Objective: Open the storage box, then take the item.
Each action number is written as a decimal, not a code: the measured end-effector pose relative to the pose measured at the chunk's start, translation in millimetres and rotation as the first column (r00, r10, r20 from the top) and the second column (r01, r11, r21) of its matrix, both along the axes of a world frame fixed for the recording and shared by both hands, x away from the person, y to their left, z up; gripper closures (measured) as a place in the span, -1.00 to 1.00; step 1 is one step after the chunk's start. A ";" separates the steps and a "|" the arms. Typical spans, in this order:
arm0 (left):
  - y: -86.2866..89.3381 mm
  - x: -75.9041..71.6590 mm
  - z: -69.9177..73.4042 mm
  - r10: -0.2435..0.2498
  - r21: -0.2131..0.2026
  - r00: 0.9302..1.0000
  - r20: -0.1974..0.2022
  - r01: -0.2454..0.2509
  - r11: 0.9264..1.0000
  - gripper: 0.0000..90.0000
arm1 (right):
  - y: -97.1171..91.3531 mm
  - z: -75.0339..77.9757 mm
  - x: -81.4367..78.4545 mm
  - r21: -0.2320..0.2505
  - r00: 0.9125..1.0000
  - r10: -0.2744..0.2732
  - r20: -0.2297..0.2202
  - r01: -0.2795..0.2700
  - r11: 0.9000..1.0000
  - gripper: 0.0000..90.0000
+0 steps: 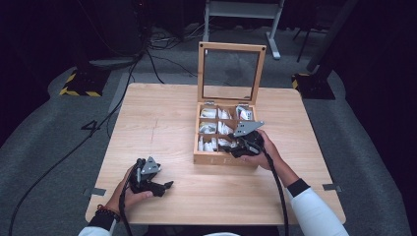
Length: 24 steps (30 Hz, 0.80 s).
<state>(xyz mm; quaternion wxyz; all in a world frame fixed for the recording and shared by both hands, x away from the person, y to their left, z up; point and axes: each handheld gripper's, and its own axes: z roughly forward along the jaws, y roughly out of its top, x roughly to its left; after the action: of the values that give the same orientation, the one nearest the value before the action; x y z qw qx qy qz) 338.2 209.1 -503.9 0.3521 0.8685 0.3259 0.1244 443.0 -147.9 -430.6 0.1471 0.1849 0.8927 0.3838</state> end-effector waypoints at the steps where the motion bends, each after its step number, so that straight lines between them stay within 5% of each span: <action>1: 0.0 0.0 0.0 0.000 0.000 1.000 0.000 0.000 1.000 -0.62 | 1.2 0.1 1.0 0.000 1.000 0.001 -0.007 -0.001 1.000 0.00; 9: 0.1 -0.4 0.1 0.000 0.000 1.000 -0.003 0.000 1.000 -0.62 | 17.4 -3.4 9.4 -0.117 0.999 -0.018 -0.029 0.014 0.993 0.07; 14: 0.2 -0.2 0.1 -0.001 0.001 1.000 -0.003 0.001 1.000 -0.62 | 20.1 -5.8 10.9 -0.168 0.998 -0.054 -0.034 0.048 0.985 0.33; 24: -0.1 0.7 0.0 -0.007 0.001 1.000 -0.001 0.007 1.000 -0.63 | 10.9 -3.1 7.8 -0.101 0.997 -0.073 -0.021 0.070 0.992 0.79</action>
<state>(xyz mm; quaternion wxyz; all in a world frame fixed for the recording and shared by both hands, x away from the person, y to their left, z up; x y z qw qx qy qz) 338.8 208.9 -503.9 0.3519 0.8699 0.3231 0.1230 450.9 -137.0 -433.7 0.1588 0.2139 0.9053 0.3309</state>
